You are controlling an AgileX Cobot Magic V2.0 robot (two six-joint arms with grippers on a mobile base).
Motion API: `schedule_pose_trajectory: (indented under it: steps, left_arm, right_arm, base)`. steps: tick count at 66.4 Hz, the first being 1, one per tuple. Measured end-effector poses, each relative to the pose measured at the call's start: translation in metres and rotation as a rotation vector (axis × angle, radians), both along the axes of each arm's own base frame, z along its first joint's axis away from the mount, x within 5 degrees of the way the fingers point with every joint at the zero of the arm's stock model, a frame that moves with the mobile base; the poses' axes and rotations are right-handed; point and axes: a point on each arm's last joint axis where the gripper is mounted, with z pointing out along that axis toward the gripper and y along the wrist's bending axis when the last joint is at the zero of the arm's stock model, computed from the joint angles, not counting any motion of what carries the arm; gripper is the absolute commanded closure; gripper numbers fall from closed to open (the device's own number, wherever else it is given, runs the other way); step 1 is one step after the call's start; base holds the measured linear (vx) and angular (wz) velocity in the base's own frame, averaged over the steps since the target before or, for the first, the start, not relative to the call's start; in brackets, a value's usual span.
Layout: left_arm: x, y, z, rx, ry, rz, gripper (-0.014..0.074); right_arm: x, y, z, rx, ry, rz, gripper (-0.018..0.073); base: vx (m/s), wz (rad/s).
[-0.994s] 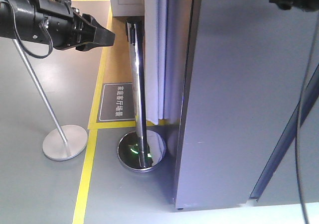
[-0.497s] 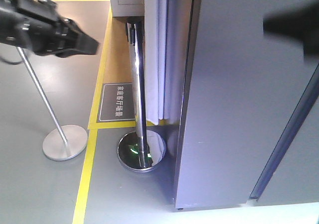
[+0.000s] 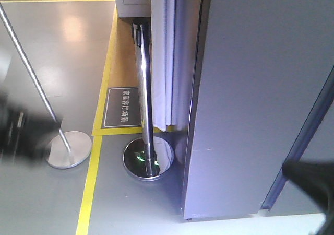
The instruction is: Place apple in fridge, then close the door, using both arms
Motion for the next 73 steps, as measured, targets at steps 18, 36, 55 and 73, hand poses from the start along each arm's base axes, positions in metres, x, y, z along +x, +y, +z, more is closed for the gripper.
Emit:
schedule_pose_trajectory:
  steps: [18, 36, 55, 73]
  left_arm:
    - [-0.040, 0.015, -0.033, -0.112, -0.115, 0.112, 0.0604]
    - [-0.046, 0.017, -0.026, -0.145, -0.169, 0.128, 0.0604]
    - [-0.046, 0.016, -0.027, -0.143, -0.161, 0.123, 0.0604]
    - [-0.046, 0.016, -0.027, -0.143, -0.160, 0.122, 0.0604]
  right_arm:
    - [-0.021, 0.004, -0.012, 0.002, -0.032, 0.019, 0.0561]
    - [-0.029, 0.010, -0.013, 0.030, 0.013, 0.106, 0.0561]
    - [-0.033, 0.013, -0.015, 0.032, 0.043, 0.154, 0.0561]
    - [-0.033, 0.013, -0.015, 0.032, 0.046, 0.159, 0.0561]
  base:
    - [0.00, 0.00]
    - [0.00, 0.00]
    - [0.00, 0.00]
    - [0.00, 0.00]
